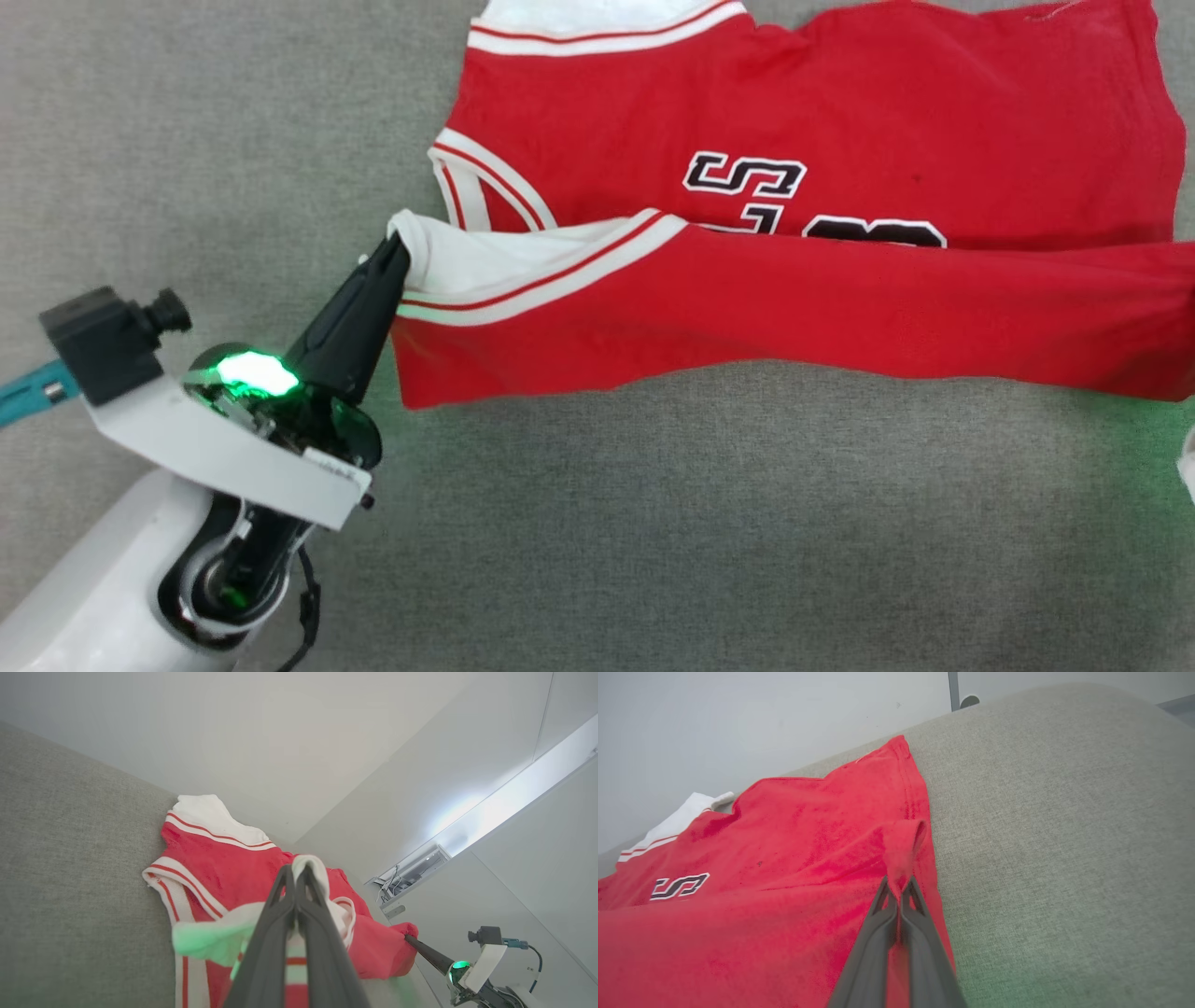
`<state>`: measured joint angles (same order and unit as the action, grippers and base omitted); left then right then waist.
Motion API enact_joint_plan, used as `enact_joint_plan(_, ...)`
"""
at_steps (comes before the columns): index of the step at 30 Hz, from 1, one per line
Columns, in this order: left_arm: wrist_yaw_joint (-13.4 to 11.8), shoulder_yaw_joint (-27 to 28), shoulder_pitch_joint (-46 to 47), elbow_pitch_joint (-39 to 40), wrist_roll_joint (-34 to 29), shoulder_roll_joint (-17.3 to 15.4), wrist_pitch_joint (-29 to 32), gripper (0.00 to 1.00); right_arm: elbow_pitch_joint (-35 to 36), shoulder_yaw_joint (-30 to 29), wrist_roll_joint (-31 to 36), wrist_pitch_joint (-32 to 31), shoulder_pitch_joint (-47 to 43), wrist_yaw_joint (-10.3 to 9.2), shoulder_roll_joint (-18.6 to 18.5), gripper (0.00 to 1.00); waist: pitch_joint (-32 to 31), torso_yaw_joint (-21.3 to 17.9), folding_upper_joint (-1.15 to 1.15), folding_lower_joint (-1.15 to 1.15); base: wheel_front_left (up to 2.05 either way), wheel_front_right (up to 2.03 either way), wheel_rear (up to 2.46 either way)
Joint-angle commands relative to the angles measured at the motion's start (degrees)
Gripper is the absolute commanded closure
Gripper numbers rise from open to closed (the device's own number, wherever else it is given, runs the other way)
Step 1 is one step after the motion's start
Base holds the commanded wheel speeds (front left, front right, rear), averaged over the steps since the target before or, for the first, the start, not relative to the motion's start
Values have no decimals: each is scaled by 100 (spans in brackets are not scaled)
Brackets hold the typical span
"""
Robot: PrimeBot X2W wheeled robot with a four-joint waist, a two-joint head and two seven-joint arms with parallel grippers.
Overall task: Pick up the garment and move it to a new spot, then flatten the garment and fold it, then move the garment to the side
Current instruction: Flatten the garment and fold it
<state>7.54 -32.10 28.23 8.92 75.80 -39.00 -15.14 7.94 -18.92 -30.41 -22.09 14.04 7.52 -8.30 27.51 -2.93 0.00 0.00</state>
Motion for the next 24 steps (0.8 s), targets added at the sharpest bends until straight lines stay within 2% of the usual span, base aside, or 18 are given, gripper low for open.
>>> enact_joint_plan(1,-13,-34,100,-134,-29,15,6,100,-105,38,52,54,117,-6,8,100,107,-60,0,0,0,0,0)
enact_joint_plan(4,-13,-3,179,-468,4,100,6,100,-361,128,119,151,283,-6,-17,100,209,-83,0,0,0,0,0)
enact_joint_plan(16,-21,-43,332,-1636,-848,401,10,100,-1057,324,389,507,455,-7,-40,100,501,-12,0,0,0,0,0)
enact_joint_plan(24,-26,-641,379,-2342,-1213,347,38,100,-1310,508,463,636,525,-6,-23,100,464,-40,0,0,0,0,0)
